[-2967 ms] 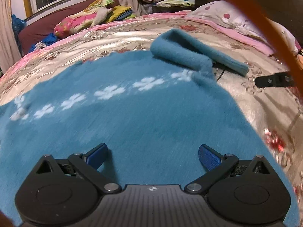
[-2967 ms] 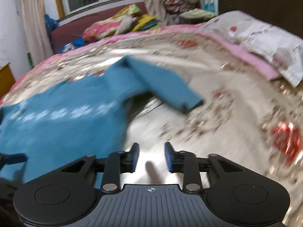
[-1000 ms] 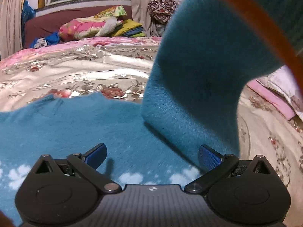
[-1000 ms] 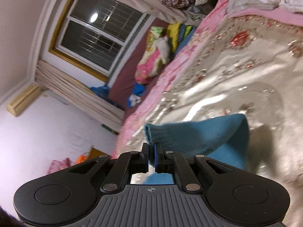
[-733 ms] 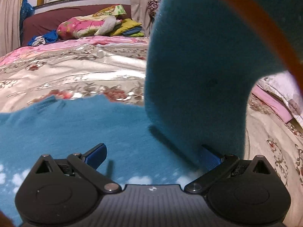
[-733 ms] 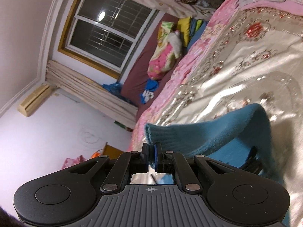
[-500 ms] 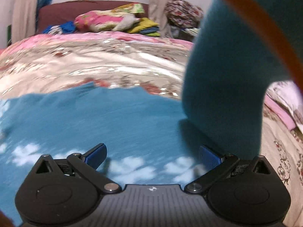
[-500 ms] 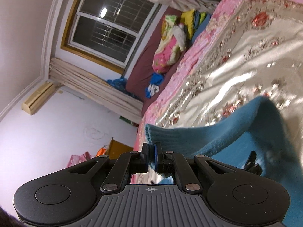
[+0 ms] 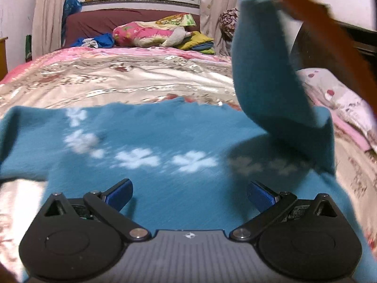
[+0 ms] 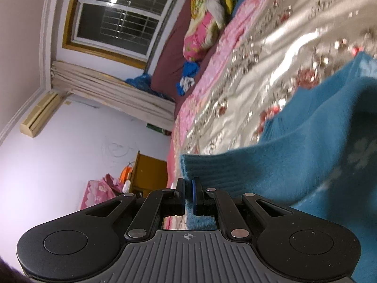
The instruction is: Fold small clothes
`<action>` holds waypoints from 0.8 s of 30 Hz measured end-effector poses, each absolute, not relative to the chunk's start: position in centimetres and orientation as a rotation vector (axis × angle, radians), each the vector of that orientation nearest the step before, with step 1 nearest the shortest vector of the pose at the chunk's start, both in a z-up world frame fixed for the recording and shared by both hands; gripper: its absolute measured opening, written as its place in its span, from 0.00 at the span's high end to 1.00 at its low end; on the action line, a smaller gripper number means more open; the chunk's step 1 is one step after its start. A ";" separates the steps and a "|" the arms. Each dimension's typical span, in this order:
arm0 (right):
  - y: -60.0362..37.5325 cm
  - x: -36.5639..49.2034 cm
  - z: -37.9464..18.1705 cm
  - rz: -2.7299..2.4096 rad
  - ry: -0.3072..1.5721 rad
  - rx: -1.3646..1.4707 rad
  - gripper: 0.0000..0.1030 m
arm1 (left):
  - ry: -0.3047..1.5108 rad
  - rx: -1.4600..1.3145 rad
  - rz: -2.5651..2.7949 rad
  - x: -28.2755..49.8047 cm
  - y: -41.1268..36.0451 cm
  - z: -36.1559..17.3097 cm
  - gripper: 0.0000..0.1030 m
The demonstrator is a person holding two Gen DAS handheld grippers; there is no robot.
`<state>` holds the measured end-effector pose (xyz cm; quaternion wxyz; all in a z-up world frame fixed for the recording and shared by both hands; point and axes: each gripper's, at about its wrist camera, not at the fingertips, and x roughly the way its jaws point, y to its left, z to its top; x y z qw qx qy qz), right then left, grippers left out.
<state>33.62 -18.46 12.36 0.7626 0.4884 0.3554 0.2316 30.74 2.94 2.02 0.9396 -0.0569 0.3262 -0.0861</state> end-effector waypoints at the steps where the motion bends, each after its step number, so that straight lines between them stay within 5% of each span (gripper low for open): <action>1: -17.7 33.8 11.9 0.504 0.778 1.057 0.94 | 0.668 -0.114 -0.170 30.2 3.5 2.0 0.00; 13: -10.0 33.8 5.8 0.568 0.995 0.914 0.88 | 0.666 -0.130 -0.147 25.3 7.4 1.9 0.00; 24: -17.7 31.8 6.5 0.333 0.927 0.499 0.83 | 0.661 -0.170 -0.092 29.5 7.3 2.1 0.00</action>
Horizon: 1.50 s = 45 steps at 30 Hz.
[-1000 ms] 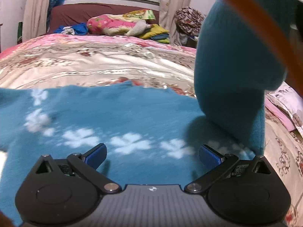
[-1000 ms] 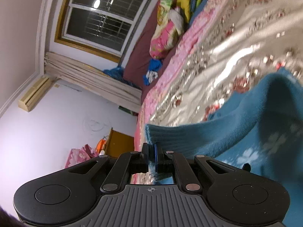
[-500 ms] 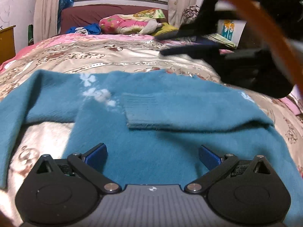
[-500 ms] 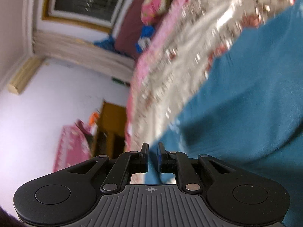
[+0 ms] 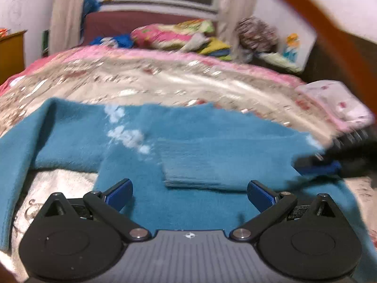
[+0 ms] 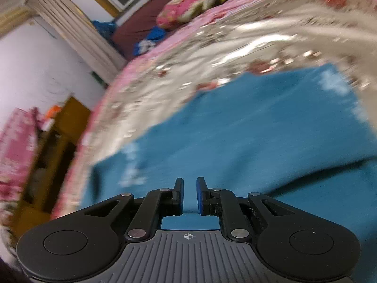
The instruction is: Fold small clothes
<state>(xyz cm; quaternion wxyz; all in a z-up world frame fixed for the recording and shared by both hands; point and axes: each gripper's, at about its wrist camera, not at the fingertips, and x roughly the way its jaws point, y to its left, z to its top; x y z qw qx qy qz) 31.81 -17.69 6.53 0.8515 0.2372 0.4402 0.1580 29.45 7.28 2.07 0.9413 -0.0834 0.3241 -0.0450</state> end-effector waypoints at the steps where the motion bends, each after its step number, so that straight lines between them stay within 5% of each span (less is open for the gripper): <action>1: -18.2 32.1 6.0 0.313 0.950 0.469 0.81 | 0.676 -0.173 -0.079 29.9 7.4 1.7 0.00; 5: -18.0 33.0 3.9 0.275 1.045 0.395 0.80 | 0.682 -0.112 -0.054 29.4 6.9 1.4 0.00; 22: -3.2 38.3 4.9 0.698 0.851 -0.329 0.66 | 0.688 -0.169 -0.152 23.1 9.3 0.8 0.00; 34: -1.6 42.4 3.1 0.918 0.964 -0.449 0.56 | 0.673 -0.147 -0.191 22.7 9.3 0.4 0.00; 37: -1.8 41.9 3.2 0.926 0.952 -0.450 0.62 | 0.668 -0.119 -0.185 22.6 8.9 0.2 0.00; 41: -2.0 41.1 3.7 0.892 0.931 -0.438 0.86 | 0.664 -0.124 -0.186 22.6 9.1 0.2 0.00; 45: -2.6 40.7 4.6 0.857 0.906 -0.407 0.93 | 0.661 -0.136 -0.188 22.6 9.3 0.1 0.00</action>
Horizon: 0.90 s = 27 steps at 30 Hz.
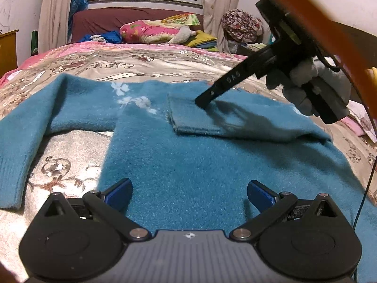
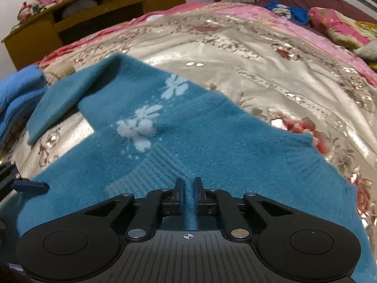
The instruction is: Fold small clothes
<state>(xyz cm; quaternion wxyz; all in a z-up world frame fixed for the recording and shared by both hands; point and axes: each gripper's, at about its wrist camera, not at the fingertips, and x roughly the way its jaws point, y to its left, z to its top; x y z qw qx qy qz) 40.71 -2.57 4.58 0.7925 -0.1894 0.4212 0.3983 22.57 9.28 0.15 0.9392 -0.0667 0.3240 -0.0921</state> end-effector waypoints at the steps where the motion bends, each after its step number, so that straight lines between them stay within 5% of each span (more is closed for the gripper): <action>1: -2.6 40.7 4.9 0.845 0.897 -0.397 0.94 | 0.661 -0.139 -0.188 22.6 9.3 0.2 0.00; 22: -2.0 40.5 5.2 0.602 0.769 -0.196 0.85 | 0.632 -0.236 -0.112 21.9 11.8 2.5 0.00; 27: -1.2 39.1 3.4 0.619 0.923 -0.258 0.80 | 0.583 -0.155 0.041 19.0 13.8 3.5 0.00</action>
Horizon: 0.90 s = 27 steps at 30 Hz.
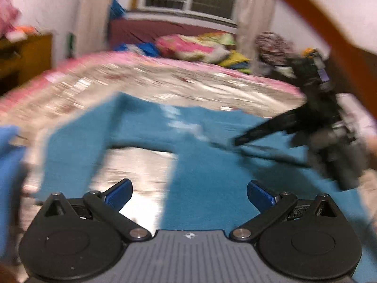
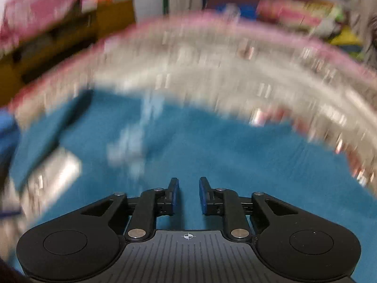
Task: Fold small clothes
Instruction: 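Move the right tool to the other sleeve cuff and close on it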
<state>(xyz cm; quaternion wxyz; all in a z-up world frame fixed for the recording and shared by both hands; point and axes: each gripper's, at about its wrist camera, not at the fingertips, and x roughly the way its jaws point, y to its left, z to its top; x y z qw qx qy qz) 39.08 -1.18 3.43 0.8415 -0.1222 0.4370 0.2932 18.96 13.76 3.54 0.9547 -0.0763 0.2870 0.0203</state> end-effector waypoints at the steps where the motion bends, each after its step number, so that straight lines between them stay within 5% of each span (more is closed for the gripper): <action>1: -1.1 38.5 3.3 0.604 0.901 -0.262 0.80 | 0.575 -0.128 0.088 18.2 14.3 3.4 0.00; 12: 6.2 31.8 7.2 0.933 0.959 -0.054 0.77 | 0.561 -0.092 0.247 15.6 19.2 1.6 0.00; 27: 14.9 29.6 1.7 0.991 1.237 0.110 0.66 | 0.566 -0.093 0.175 13.9 21.2 0.7 0.00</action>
